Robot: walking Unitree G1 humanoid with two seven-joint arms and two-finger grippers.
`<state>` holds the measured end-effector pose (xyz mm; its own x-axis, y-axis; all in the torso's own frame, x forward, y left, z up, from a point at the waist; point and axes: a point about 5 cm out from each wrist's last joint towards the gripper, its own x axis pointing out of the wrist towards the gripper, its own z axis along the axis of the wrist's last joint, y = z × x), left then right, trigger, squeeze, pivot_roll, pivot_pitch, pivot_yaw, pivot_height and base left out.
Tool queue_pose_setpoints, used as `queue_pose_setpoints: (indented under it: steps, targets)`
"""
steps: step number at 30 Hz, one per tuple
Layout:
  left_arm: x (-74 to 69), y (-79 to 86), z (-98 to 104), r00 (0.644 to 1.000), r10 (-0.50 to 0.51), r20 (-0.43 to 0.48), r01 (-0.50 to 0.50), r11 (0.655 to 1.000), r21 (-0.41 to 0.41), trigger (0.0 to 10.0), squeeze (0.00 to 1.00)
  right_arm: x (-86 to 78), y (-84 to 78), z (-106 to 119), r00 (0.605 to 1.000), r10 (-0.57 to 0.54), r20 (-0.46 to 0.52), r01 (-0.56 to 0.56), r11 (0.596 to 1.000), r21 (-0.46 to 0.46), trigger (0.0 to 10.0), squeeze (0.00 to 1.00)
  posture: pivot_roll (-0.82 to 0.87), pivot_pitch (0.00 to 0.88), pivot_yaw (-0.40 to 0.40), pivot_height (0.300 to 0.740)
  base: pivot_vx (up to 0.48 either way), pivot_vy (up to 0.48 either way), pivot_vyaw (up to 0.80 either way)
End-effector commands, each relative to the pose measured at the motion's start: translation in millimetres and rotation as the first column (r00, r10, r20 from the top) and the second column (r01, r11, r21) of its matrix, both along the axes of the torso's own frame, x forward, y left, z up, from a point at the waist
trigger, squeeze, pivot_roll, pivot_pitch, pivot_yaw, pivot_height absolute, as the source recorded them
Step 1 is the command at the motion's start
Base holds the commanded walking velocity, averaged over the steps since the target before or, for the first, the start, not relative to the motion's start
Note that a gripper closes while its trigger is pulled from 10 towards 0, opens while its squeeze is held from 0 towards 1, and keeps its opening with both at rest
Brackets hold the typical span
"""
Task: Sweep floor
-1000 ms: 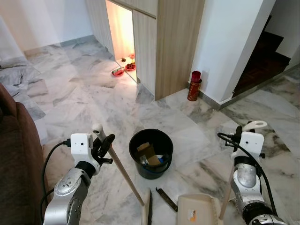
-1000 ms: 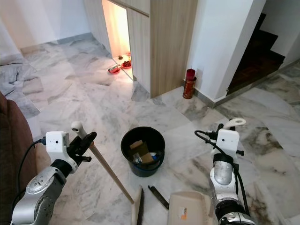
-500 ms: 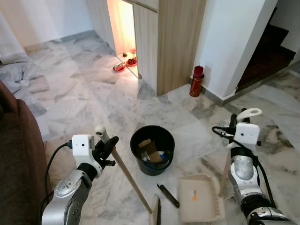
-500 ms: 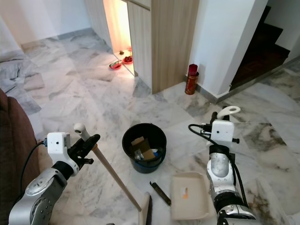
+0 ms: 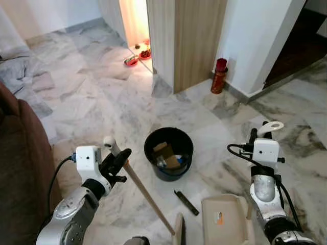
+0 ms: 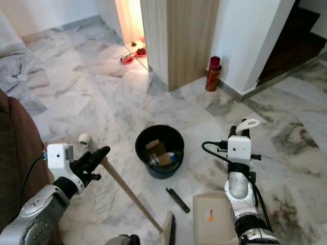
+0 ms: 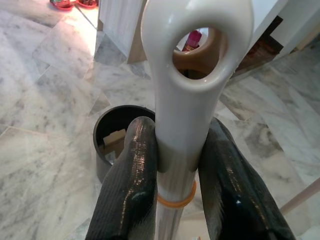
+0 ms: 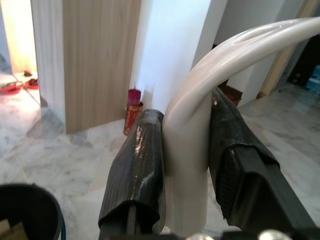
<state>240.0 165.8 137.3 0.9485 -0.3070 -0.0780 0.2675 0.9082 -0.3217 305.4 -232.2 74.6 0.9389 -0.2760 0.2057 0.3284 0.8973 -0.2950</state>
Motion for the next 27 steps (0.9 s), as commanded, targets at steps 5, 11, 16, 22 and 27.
queue_pose_setpoints:
  steps: [5,11,16,22,27]
  targets:
    - [-3.5,12.1,19,0.999,0.015,0.041,-0.015,1.000,0.007,10.0,0.00,-5.4,-0.2,-2,1.000,-0.001,0.010,0.001,0.999,-0.036,10.0,0.00,0.21,0.230,0.084,0.740,0.000,0.000,0.00]
    - [0.4,25.6,30,0.995,0.061,0.081,-0.067,0.995,0.069,10.0,0.00,-7.6,-5.4,-1,0.999,-0.034,0.020,0.035,0.996,-0.081,10.0,0.00,0.21,0.245,0.085,0.740,0.000,0.000,0.00]
    - [7.8,36.5,34,0.985,0.122,0.120,-0.137,0.982,0.128,10.0,0.00,-8.4,-8.9,1,0.997,-0.067,0.039,0.070,0.994,-0.087,10.0,0.00,0.19,0.243,0.082,0.740,0.000,0.000,0.00]
    - [23.3,25.2,21,0.985,0.114,0.130,-0.132,0.982,0.139,10.0,0.00,-8.0,-9.5,2,0.996,-0.074,0.040,0.078,0.994,-0.082,10.0,0.00,0.17,0.222,0.065,0.740,0.000,0.000,0.00]
    - [39.2,18.5,11,0.978,0.146,0.152,-0.169,0.974,0.149,10.0,0.00,-7.5,-10.1,2,0.994,-0.102,0.046,0.105,0.993,-0.056,10.0,0.00,0.14,0.212,0.052,0.740,0.000,0.000,0.00]
